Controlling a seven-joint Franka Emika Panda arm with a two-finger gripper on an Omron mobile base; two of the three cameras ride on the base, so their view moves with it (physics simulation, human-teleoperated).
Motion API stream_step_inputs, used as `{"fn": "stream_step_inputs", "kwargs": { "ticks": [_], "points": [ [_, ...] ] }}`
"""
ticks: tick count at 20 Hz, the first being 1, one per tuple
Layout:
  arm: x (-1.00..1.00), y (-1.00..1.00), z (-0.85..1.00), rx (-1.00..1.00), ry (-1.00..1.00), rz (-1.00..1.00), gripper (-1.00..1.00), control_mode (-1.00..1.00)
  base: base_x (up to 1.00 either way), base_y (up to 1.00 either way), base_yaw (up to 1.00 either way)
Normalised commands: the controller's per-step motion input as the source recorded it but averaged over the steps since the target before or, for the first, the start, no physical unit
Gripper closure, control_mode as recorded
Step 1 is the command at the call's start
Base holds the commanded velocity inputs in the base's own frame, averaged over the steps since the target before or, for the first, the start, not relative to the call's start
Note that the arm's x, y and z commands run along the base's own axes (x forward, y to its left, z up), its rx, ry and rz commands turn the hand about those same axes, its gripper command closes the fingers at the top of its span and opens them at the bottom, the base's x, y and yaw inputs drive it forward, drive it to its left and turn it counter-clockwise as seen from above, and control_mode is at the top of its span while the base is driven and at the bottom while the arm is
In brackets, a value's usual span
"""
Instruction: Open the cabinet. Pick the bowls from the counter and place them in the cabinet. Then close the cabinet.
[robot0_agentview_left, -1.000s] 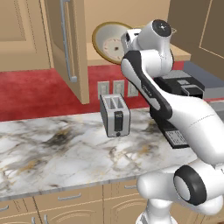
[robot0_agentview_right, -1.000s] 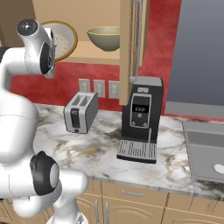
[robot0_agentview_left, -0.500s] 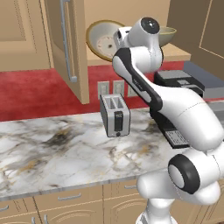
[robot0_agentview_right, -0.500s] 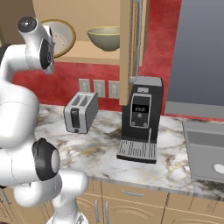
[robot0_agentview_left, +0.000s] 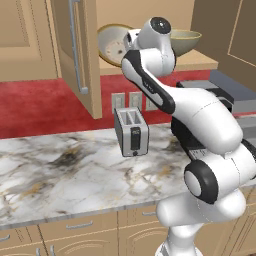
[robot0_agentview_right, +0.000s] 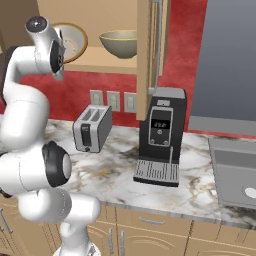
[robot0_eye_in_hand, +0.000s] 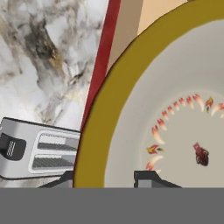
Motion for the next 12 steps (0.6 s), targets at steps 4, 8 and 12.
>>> {"fn": "stream_step_inputs", "kwargs": {
  "ticks": [4,8,12],
  "points": [
    [0.26,0.08,0.00,0.00,0.00,0.00,1.00,-1.00,0.00,0.00,0.00],
    [0.18,0.09,0.00,0.00,0.00,0.00,1.00,-1.00,0.00,0.00,0.00],
    [0.15,0.12,0.00,-0.01,0.00,0.00,1.00,-1.00,0.00,0.00,0.00]
  ]
}}
